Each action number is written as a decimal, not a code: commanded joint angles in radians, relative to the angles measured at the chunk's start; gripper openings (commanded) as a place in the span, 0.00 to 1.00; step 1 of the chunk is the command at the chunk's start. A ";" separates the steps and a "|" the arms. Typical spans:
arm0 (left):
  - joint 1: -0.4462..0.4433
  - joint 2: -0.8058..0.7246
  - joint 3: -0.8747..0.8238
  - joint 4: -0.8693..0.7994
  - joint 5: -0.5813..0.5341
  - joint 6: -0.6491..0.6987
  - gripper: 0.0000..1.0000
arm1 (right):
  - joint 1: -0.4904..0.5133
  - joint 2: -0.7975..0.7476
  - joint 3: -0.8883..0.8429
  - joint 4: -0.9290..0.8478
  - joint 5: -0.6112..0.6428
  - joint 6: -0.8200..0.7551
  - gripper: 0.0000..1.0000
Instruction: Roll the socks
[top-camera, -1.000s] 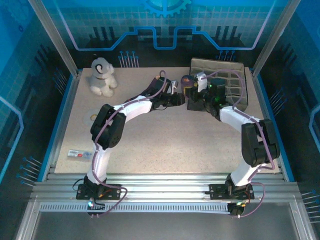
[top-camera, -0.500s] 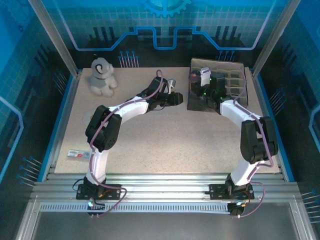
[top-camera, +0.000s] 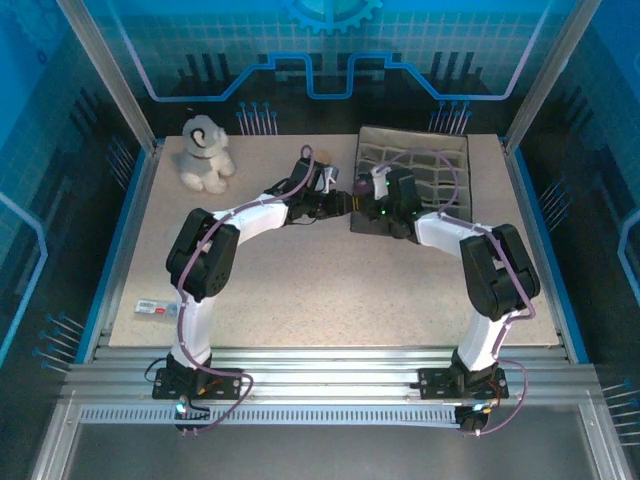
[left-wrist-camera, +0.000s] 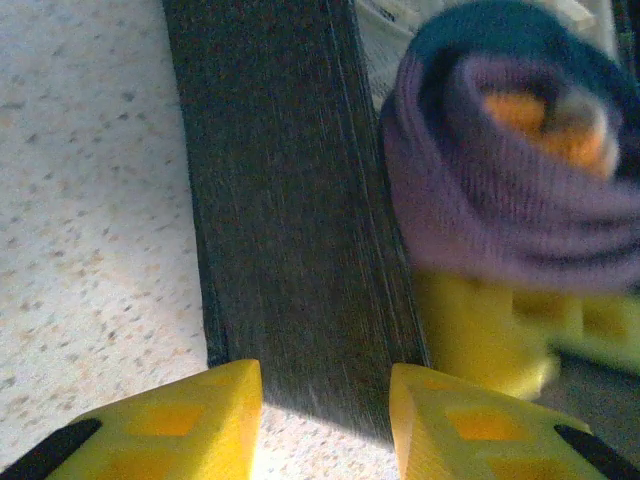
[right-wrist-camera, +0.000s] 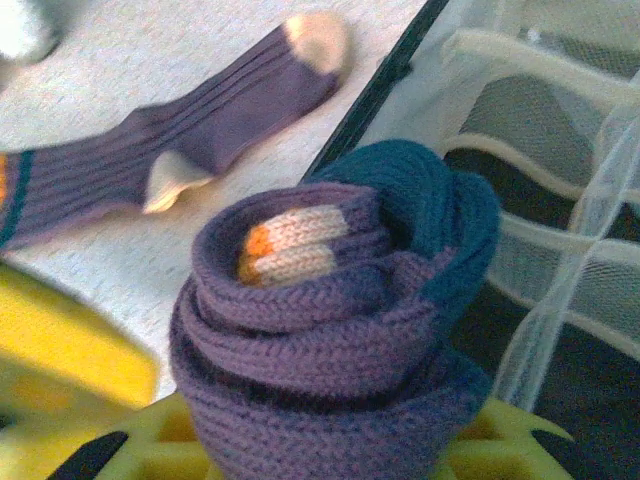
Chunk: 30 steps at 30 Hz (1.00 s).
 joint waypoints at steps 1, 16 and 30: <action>0.006 -0.064 -0.027 -0.017 0.014 0.000 0.37 | 0.040 -0.045 -0.027 -0.008 -0.004 0.030 0.04; 0.020 -0.074 -0.076 0.076 0.060 -0.069 0.37 | 0.005 0.012 -0.116 0.234 -0.032 -0.032 0.09; 0.061 -0.086 -0.056 0.198 0.105 -0.165 0.40 | -0.010 -0.012 -0.170 0.260 -0.120 0.012 0.20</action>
